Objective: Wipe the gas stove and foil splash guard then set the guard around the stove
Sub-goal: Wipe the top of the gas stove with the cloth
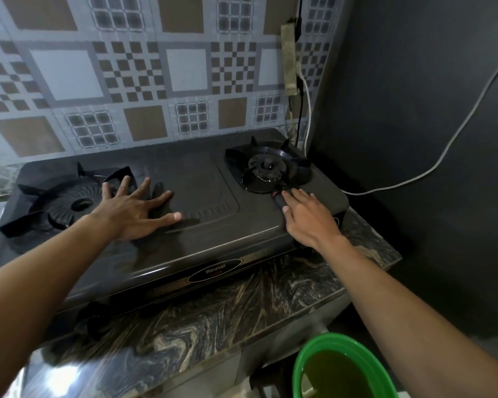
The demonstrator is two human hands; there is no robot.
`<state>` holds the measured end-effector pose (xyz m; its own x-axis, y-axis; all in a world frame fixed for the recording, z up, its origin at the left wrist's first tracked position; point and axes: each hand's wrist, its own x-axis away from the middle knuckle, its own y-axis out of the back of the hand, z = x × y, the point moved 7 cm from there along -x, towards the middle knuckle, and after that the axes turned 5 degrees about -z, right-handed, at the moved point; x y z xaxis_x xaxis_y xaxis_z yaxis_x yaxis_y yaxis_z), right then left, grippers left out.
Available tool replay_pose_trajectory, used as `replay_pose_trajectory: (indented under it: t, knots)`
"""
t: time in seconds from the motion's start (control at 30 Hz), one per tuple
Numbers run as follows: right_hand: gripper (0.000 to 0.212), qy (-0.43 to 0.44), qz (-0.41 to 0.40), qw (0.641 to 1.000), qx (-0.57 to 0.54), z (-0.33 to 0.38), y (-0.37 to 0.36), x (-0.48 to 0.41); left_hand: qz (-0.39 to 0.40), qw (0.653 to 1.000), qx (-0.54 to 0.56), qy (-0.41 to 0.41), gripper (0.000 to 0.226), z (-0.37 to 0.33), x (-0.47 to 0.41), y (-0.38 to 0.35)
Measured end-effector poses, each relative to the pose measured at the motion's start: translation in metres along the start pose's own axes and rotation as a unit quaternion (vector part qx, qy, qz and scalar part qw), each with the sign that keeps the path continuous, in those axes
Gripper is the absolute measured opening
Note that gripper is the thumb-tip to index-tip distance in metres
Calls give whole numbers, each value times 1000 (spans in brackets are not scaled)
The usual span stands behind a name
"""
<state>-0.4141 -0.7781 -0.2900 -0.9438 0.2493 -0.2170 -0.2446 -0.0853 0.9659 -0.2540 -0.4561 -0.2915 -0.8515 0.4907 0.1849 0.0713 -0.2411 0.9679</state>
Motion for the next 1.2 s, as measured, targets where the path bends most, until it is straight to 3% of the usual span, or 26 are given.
replay_pose_trajectory:
  t: [0.2,0.37,0.5,0.83,0.97,1.13,1.2]
  knots:
    - [52,31,8,999,-11,40,-6,-9,8,1000,3,4,103,-1,0,1]
    - [52,112,25,993,-30,82,-16,2,15,1000,6,5,106,-2,0,1]
    - [51,133,31,990,-31,56,-12,9,12,1000,5,2,104,-1,0,0]
    - [50,-46,64,997,-2,-80,19,-11,1,1000,-1,-6,101,1,-1,-1]
    - [50,-102,66,992,-26,-89,17,-28,3,1000,7,-9,102,0,0,0]
    - [50,-177,-28,984,-14,-75,4,-16,-4,1000,7,-12,99,1,1,0]
    - [50,-161,-46,986,-14,-50,-1,-8,-7,1000,8,-14,96,1,2,0]
